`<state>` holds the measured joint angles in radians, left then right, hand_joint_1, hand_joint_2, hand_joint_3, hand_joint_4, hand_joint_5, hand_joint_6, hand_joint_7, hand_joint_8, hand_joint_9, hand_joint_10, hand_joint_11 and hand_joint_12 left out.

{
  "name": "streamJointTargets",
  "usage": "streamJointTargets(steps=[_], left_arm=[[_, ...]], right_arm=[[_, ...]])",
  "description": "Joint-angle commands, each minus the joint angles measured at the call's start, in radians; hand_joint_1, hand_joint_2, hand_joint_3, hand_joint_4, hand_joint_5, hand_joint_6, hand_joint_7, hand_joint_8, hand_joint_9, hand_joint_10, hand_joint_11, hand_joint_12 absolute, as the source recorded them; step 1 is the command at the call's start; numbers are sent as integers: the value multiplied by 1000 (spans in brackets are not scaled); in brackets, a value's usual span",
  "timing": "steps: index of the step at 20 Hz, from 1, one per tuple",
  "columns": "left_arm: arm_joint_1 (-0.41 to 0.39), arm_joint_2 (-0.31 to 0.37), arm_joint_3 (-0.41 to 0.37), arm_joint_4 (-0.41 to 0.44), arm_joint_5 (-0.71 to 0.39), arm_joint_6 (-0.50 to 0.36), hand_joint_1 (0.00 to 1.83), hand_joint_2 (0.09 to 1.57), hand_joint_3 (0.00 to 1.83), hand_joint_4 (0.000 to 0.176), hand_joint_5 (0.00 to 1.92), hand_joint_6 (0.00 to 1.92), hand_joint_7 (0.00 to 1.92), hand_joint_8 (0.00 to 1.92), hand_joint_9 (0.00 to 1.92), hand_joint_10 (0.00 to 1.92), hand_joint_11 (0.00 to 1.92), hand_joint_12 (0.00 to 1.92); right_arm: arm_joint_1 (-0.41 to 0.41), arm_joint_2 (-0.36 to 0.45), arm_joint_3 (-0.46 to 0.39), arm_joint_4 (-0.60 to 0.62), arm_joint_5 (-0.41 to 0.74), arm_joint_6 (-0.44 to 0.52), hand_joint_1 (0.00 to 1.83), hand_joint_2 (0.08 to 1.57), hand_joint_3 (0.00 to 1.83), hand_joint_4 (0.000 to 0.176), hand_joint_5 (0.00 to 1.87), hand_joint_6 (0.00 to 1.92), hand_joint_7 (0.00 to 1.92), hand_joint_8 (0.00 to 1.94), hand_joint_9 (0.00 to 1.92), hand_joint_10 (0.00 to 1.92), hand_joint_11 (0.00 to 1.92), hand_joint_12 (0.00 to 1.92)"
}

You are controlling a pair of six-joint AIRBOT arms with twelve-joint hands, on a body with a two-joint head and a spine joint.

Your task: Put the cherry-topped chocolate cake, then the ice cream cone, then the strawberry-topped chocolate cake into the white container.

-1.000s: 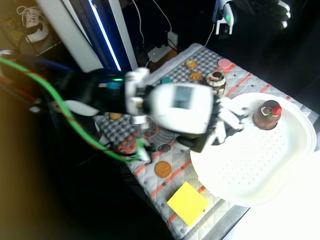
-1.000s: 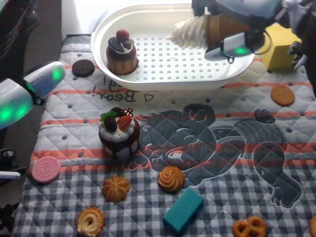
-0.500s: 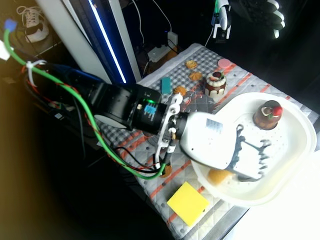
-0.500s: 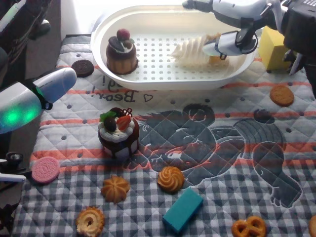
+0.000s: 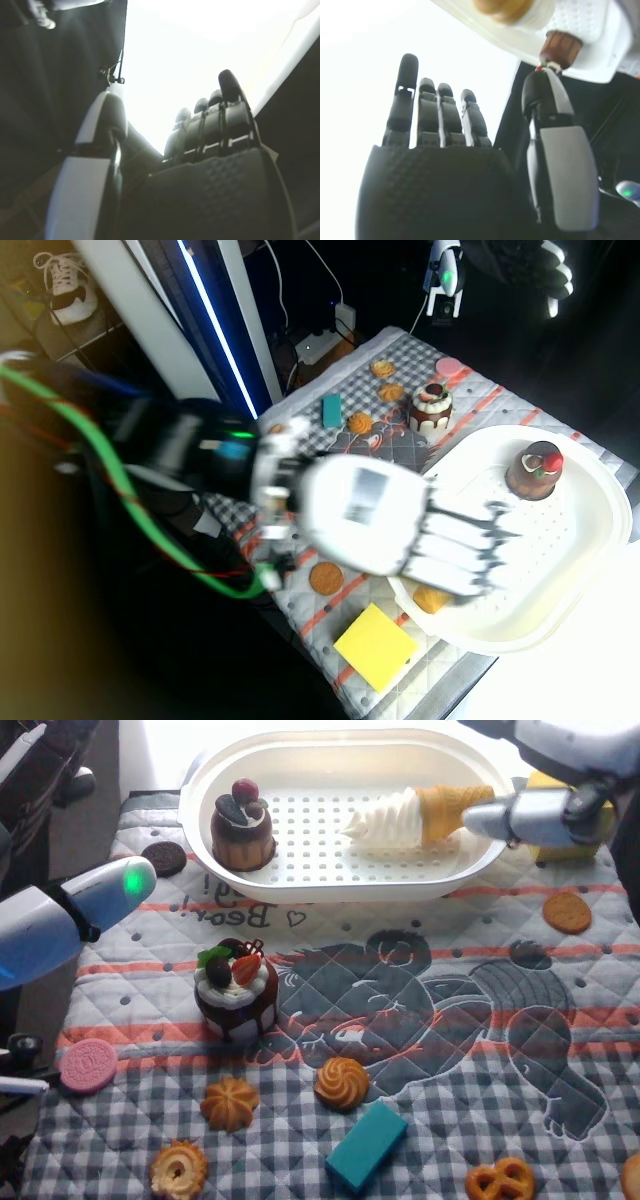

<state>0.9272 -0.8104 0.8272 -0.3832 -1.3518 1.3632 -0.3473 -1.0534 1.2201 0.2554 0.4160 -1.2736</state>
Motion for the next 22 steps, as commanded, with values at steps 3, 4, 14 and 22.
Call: streamJointTargets(steps=[3,4,14,22], left_arm=[[11,27,-4,6,-101,-5,788,1158,0,115,0,0,0,0,3,1,0,307],[15,32,-5,6,-88,-5,773,1150,0,94,0,0,0,0,0,0,0,368],[-6,55,19,64,149,23,763,1081,0,75,0,0,0,0,0,0,0,0],[-117,-14,90,170,431,29,740,1064,0,87,0,0,0,0,9,2,0,792]], right_arm=[[-64,97,-102,-34,233,2,525,1164,0,49,0,0,0,0,4,164,0,850],[-105,128,-138,-36,273,2,518,1152,0,63,0,0,0,0,0,132,0,577],[-491,284,-339,-76,573,133,578,1202,4,4,0,0,0,0,4,4,0,589],[-622,317,-379,-72,698,206,565,1241,8,0,0,0,0,0,0,0,0,384]])
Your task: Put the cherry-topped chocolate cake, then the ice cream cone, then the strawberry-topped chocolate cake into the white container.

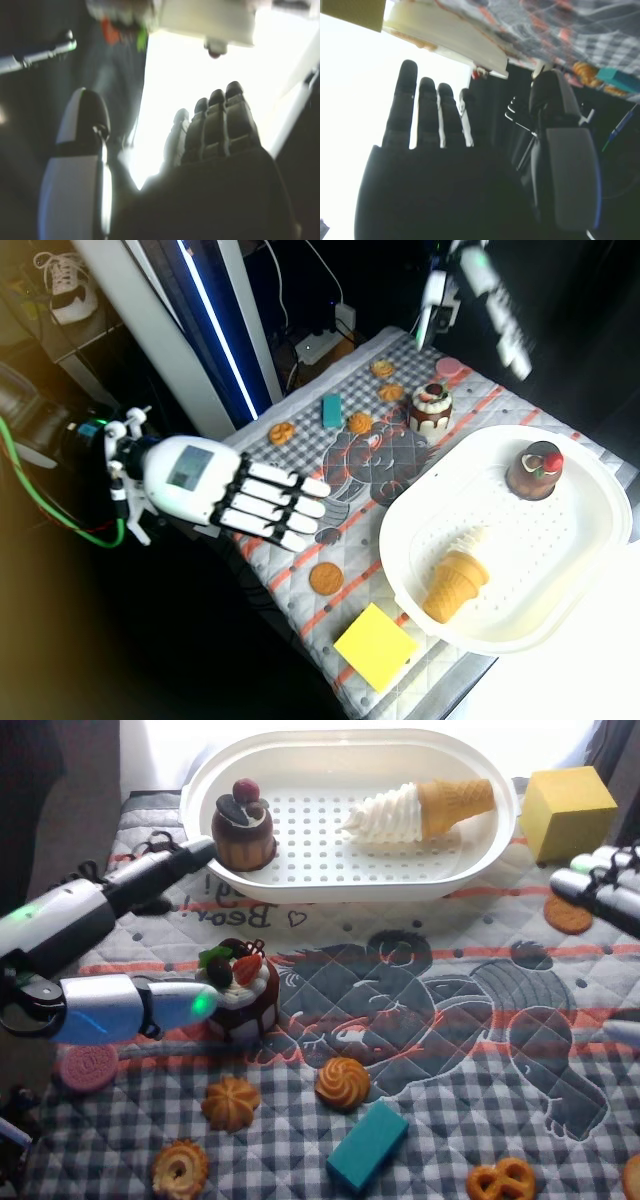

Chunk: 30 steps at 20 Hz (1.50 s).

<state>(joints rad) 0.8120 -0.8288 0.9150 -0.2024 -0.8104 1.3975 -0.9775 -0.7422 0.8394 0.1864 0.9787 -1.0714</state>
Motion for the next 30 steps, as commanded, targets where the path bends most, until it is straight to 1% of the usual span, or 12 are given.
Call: streamJointTargets(steps=[1,2,5,8,10,11,12,13,15,17,25,30], left_arm=[[-20,-3,11,13,-67,-5,768,1078,3,70,0,0,0,0,11,4,0,898],[-35,-8,17,26,-37,-3,819,1095,9,55,0,0,0,0,5,1,0,916],[-67,-27,37,47,43,17,888,1080,1,100,0,0,0,0,0,0,0,812],[-102,-57,63,86,126,18,962,1096,4,99,0,0,0,0,0,0,0,208],[-125,-79,78,127,191,18,1017,1100,0,84,0,0,0,0,0,0,0,582],[-140,-97,90,148,224,18,1054,1093,1,87,76,7,54,6,15,187,0,1279],[-142,-100,92,151,229,18,1054,1093,1,87,76,7,54,6,15,187,0,1279],[-150,-111,99,153,246,32,1146,1129,8,57,230,85,179,95,2,1002,0,1767],[-157,-122,101,152,263,71,1241,1191,7,0,241,1024,120,1337,203,1739,303,1914],[-163,-124,98,149,261,91,1008,1423,17,2,466,1701,396,1890,335,1914,494,1921],[-228,-68,42,146,163,181,983,1449,1,14,404,1799,453,1877,428,1921,627,1921],[-347,-86,83,112,141,233,1308,1333,0,0,157,1640,527,1704,447,1909,533,1921]], right_arm=[[1,13,-4,-3,154,4,571,1252,13,0,0,0,0,0,0,0,0,386],[-4,17,-8,-4,167,4,556,1242,5,0,0,0,0,0,0,0,0,495],[-11,28,-16,-3,185,3,529,1225,0,0,0,0,0,0,16,8,0,785],[-18,28,-14,5,187,4,561,1229,0,0,0,0,0,0,22,15,0,808],[-19,26,-14,6,192,4,575,1239,2,0,0,0,0,0,33,32,0,1011],[-20,27,-14,6,193,4,572,1253,6,0,0,0,0,0,42,53,0,1008],[-21,26,-14,6,193,4,572,1253,6,0,0,0,0,0,42,53,0,1008],[-23,25,-14,7,193,7,554,1251,4,0,0,0,0,0,46,58,0,1010],[-27,24,-14,8,196,8,537,1257,6,0,0,0,0,0,45,64,0,1014],[-32,23,-13,11,196,8,531,1258,4,0,0,0,0,0,50,92,0,1042],[-43,12,-13,15,196,8,535,1331,9,0,0,0,0,0,0,150,0,927],[-43,9,-13,19,202,8,580,1330,4,0,0,0,0,0,0,142,0,914]])
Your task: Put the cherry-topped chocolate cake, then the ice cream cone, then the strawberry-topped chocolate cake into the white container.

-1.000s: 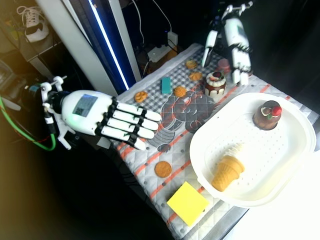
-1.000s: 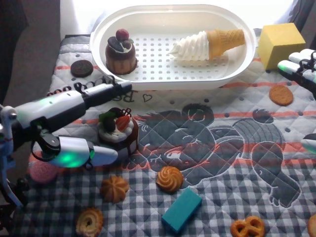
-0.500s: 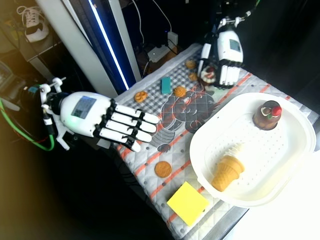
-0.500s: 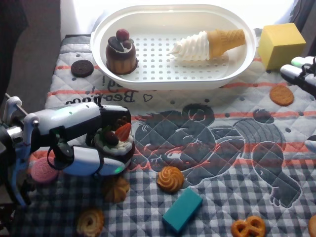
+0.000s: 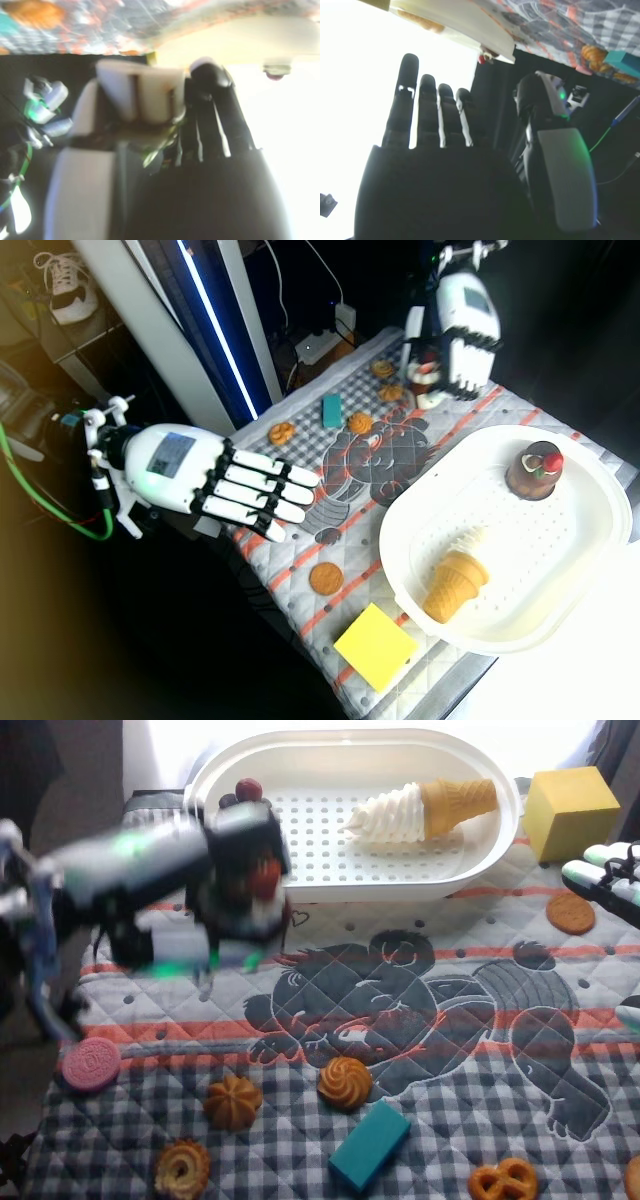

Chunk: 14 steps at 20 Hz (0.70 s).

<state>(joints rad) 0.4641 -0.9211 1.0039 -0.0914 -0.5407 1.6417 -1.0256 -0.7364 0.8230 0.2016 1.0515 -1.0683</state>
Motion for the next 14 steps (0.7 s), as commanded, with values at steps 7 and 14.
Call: streamJointTargets(steps=[7,14], left_arm=[[-178,-149,192,-148,27,93,1292,1177,0,0,167,1704,216,1826,377,1921,527,1921],[-224,-345,388,-411,167,350,1264,1328,0,0,174,1466,562,1670,409,1902,509,1921]], right_arm=[[4,-5,7,5,129,5,477,1330,0,0,0,0,0,0,0,149,0,1101],[0,-22,13,22,129,5,536,1324,1,0,0,0,0,0,0,152,0,1074]])
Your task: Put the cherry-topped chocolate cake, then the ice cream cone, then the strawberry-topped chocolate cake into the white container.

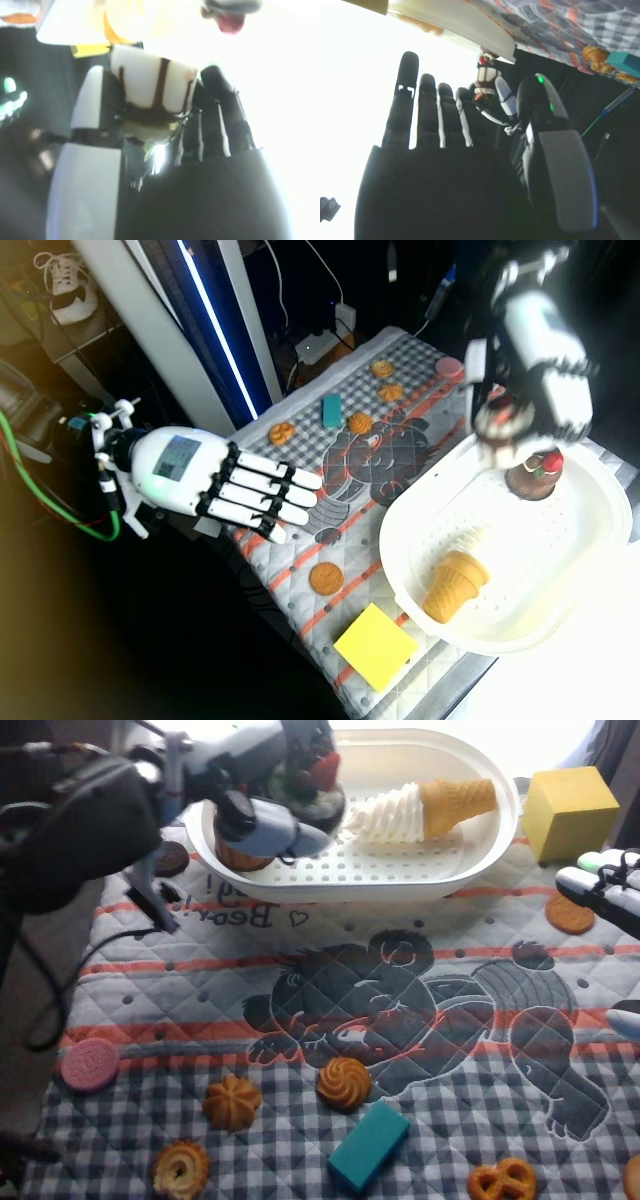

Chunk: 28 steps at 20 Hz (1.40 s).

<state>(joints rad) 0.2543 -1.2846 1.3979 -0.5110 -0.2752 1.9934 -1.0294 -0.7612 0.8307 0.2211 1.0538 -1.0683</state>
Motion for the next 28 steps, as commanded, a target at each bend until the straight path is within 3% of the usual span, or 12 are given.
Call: streamJointTargets(steps=[1,3,6,8,11,14,16,19,21,23,24,28], left_arm=[[-14,-5,21,-14,-83,-1,1264,1328,0,0,174,1466,562,1670,409,1902,509,1921],[-7,-35,60,-48,-60,-1,1253,1332,0,0,183,1265,553,1660,314,1697,357,1921],[3,-65,97,-80,-37,-1,1104,1193,0,0,80,1201,179,1153,160,1448,71,1919],[5,-73,101,-82,-32,-1,1005,1166,0,34,2,1070,43,1087,27,1424,2,1900],[7,-73,95,-72,-32,-1,1084,1076,0,58,80,407,65,296,0,818,0,1616],[8,-60,82,-69,-41,-1,852,1095,0,154,54,86,0,1,0,86,0,883],[8,-31,43,-51,-73,-1,885,1079,0,124,70,42,0,0,0,17,0,601],[8,45,-59,16,-164,-10,807,1120,10,160,4,0,0,0,0,0,0,35],[17,105,-136,89,-240,-60,765,1118,5,175,0,0,0,0,0,0,12,10],[44,183,-209,184,-341,-196,743,1146,0,175,0,0,0,0,0,0,0,988],[65,222,-240,229,-389,-269,810,1100,0,176,4,1,0,0,0,0,0,1180],[200,371,-366,290,-675,-446,691,1192,5,176,0,0,6,2,105,43,0,1084]], right_arm=[[4,1,6,4,127,5,536,1324,1,0,0,0,0,0,0,152,0,1074],[4,-2,7,4,127,5,513,1319,0,0,0,0,0,0,0,156,0,1063],[2,-2,8,5,127,6,528,1332,2,0,0,0,0,0,0,151,0,918],[2,-2,8,6,127,6,531,1338,2,0,0,0,0,0,0,201,0,989],[2,-2,9,6,127,6,582,1333,0,0,0,0,0,0,0,155,0,978],[2,-2,9,6,127,6,542,1334,1,0,0,0,0,0,0,168,0,973],[2,-2,9,6,127,6,543,1334,0,0,0,0,0,0,0,153,0,966],[3,1,4,6,130,6,548,1326,0,0,0,0,0,0,0,144,0,995],[3,8,-5,5,144,6,530,1321,0,0,0,0,0,0,0,178,0,1163],[3,14,-11,-1,163,6,531,1317,0,0,0,0,0,0,0,160,0,1203],[4,15,-11,-1,169,6,541,1313,0,0,0,0,0,0,0,164,0,1147],[7,22,-1,-2,219,6,600,1309,0,0,0,0,0,0,0,66,0,908]])
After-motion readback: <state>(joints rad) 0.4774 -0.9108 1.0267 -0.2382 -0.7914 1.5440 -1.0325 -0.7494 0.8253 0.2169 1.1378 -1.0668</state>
